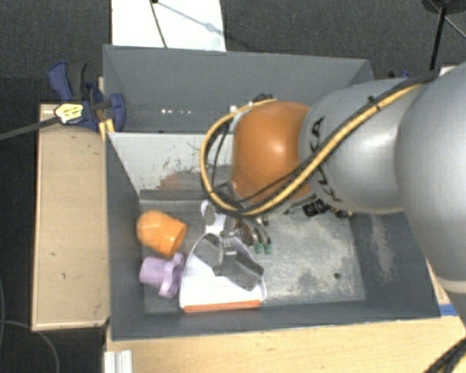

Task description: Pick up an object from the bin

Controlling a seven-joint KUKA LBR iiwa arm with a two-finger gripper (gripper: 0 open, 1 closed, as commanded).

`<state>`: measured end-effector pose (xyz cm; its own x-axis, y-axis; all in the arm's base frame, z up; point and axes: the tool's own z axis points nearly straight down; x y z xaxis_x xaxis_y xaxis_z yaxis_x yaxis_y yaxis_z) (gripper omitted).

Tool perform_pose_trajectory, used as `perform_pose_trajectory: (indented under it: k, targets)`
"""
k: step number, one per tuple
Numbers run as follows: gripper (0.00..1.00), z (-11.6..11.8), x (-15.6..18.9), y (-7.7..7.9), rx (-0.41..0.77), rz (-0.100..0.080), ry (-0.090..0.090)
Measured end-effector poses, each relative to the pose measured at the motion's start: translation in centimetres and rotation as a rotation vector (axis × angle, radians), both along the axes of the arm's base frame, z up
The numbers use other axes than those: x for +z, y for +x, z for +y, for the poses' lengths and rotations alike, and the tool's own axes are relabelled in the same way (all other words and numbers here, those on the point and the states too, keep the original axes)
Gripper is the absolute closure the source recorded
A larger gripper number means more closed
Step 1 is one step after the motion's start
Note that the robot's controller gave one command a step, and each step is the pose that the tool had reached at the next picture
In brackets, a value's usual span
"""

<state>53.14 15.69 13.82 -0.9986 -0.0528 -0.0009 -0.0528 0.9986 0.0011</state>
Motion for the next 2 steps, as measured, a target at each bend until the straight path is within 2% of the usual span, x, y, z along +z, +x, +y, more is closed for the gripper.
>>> perform_pose_trajectory:
  k: [1, 2]
  targets:
    - [0.0, -0.1, -0.2, 0.0, -0.003, 0.001, 0.0]
    - [0.0, -1.2, -1.7, 0.9, -0.035, 0.0, 0.001]
